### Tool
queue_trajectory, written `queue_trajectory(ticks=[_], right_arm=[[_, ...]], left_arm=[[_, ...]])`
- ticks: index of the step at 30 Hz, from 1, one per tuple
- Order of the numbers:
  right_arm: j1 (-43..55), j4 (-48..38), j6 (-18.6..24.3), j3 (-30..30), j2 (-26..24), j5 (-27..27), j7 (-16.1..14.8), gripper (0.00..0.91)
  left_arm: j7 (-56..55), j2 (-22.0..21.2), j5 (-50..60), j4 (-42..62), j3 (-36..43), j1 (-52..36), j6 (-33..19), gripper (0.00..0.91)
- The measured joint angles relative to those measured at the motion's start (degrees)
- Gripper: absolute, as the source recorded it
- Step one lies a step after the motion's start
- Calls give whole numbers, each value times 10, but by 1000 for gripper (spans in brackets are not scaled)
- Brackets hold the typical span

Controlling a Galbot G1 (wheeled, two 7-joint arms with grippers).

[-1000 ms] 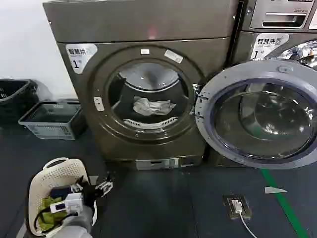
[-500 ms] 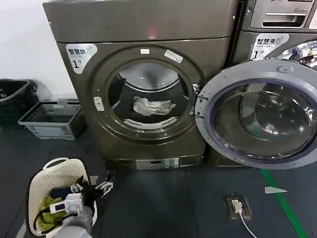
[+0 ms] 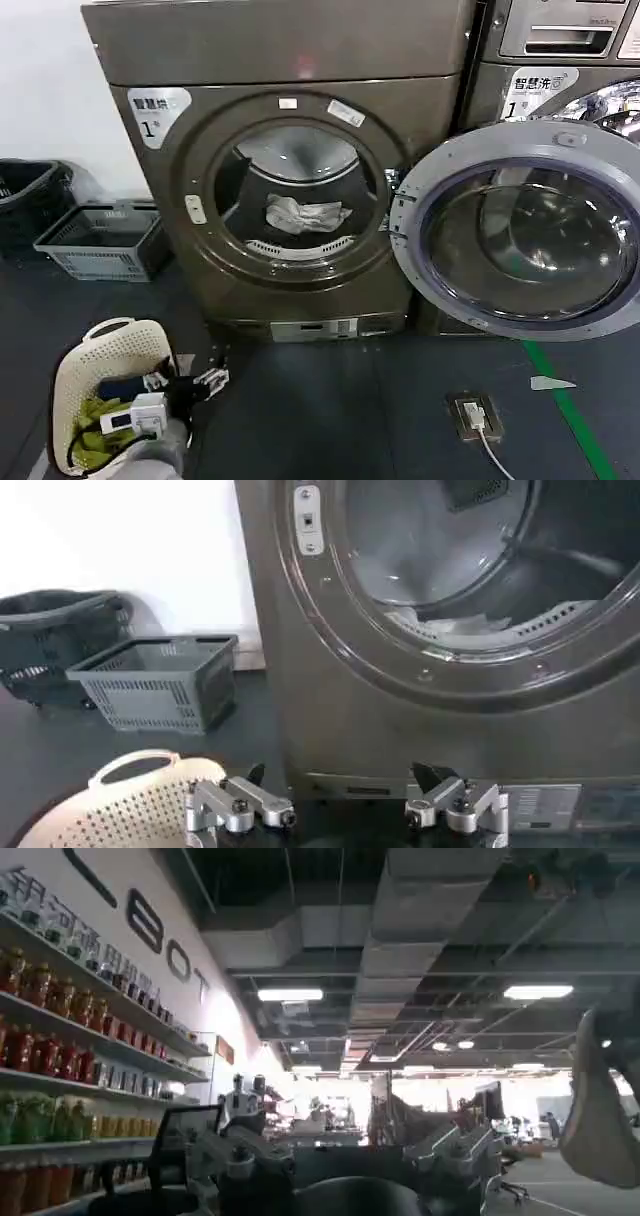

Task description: Grasp the clothes from the dryer.

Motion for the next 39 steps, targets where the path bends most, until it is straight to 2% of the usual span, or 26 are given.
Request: queue_trajectory(ticks=[27, 39], right_arm=[[1, -3, 7, -3, 2, 2, 5, 907], [1, -5, 26, 1, -2, 12, 18, 907]], left_arm=[[0, 0, -1, -3, 1, 0, 0, 907], [4, 1, 0, -10, 1, 1, 0, 907]])
